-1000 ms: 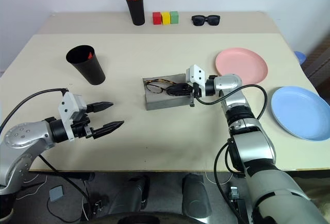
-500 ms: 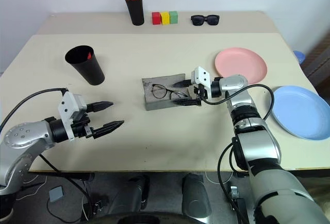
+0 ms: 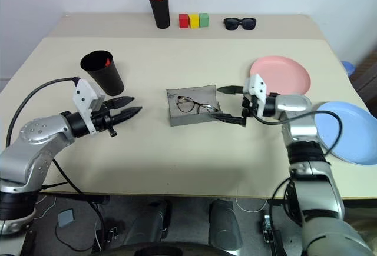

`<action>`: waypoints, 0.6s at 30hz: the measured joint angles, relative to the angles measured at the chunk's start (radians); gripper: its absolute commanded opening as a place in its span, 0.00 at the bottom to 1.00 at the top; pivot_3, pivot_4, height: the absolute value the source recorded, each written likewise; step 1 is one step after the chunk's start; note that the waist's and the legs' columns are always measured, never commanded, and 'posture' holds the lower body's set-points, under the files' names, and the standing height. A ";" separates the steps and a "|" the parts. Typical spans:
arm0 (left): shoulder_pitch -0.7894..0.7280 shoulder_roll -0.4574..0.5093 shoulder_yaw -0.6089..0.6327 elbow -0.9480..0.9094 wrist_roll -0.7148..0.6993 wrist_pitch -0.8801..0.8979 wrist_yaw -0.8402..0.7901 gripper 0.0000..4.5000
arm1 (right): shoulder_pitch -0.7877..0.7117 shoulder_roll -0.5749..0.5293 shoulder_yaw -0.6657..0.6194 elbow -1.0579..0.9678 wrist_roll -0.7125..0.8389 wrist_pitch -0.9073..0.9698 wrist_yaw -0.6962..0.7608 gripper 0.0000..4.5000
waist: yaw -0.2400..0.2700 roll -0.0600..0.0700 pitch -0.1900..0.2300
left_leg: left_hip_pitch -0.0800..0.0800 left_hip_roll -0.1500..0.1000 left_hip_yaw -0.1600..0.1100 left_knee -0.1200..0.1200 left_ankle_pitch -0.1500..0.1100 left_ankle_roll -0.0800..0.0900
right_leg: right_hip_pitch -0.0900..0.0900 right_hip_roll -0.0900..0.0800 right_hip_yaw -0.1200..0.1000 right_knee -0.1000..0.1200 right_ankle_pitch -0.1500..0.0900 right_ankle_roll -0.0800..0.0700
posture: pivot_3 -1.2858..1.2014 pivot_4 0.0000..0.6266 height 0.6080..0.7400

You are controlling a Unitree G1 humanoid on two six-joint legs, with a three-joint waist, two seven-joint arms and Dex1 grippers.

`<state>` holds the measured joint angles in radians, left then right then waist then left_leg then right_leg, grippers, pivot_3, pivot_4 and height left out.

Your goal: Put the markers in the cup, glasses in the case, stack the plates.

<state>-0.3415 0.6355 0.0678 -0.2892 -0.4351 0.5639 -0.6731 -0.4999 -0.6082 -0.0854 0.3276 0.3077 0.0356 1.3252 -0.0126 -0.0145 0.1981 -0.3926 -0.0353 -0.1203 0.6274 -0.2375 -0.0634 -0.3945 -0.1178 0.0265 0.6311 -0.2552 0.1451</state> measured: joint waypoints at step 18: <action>-0.627 -0.217 -0.381 0.778 0.462 -0.186 0.055 0.14 | 0.621 -0.077 -0.163 -0.641 0.094 0.258 -0.331 1.00 | -0.001 -0.002 0.001 | -0.002 -0.001 0.001 0.002 0.000 0.000 | 0.001 -0.001 0.000 -0.002 -0.001 0.002 | 0.52 0.24 1.00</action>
<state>-0.9682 0.4186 -0.3130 0.4891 0.0266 0.3780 -0.6185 0.1209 -0.6855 -0.2487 -0.3137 0.4019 0.2939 0.9946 -0.0135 -0.0160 0.1987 -0.3942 -0.0363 -0.1197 0.6291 -0.2376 -0.0632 -0.3938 -0.1184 0.0265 0.6294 -0.2560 0.1471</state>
